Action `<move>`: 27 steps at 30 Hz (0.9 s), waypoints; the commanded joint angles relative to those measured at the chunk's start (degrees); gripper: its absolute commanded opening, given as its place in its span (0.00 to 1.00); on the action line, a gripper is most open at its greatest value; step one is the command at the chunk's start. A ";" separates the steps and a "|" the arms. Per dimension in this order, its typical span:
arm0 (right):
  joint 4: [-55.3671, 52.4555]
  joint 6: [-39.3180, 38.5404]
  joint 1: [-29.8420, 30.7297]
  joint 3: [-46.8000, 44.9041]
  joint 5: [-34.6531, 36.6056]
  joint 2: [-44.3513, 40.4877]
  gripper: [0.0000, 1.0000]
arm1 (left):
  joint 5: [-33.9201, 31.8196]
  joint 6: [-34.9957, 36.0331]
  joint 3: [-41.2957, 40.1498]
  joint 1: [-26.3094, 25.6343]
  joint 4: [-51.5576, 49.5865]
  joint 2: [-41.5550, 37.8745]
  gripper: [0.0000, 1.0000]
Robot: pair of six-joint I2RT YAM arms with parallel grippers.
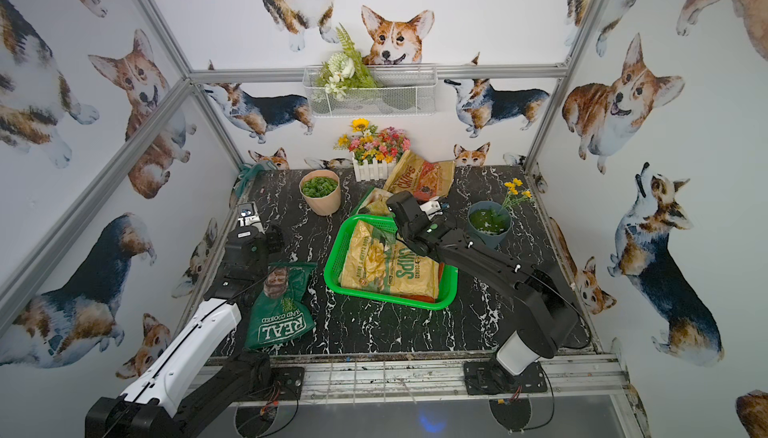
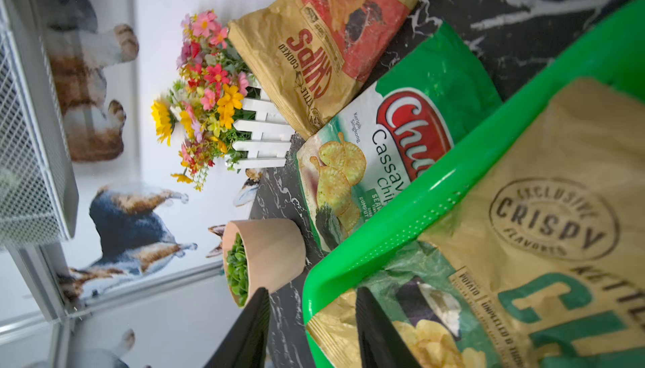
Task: Put the potato chips into the basket
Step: Place the potato chip in the basket.
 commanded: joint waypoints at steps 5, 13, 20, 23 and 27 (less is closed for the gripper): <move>-5.90 -29.92 -3.32 -5.23 -8.32 -0.51 0.32 | -0.06 0.78 -0.25 0.06 1.67 1.85 0.78; -12.63 -29.39 -7.77 -12.48 -13.88 -0.31 0.30 | 0.91 0.72 0.12 0.01 1.41 3.57 0.78; -13.79 -27.27 -15.37 -18.43 -14.01 -4.04 0.32 | 0.42 0.91 0.04 0.00 1.49 4.06 0.78; -12.62 -27.45 -16.14 -16.91 -15.50 -4.35 0.32 | 0.79 0.91 0.30 0.03 1.23 4.65 0.78; -14.50 -29.85 -14.29 -10.38 -16.14 -3.48 0.32 | 0.47 1.08 -0.03 0.03 1.57 4.69 0.78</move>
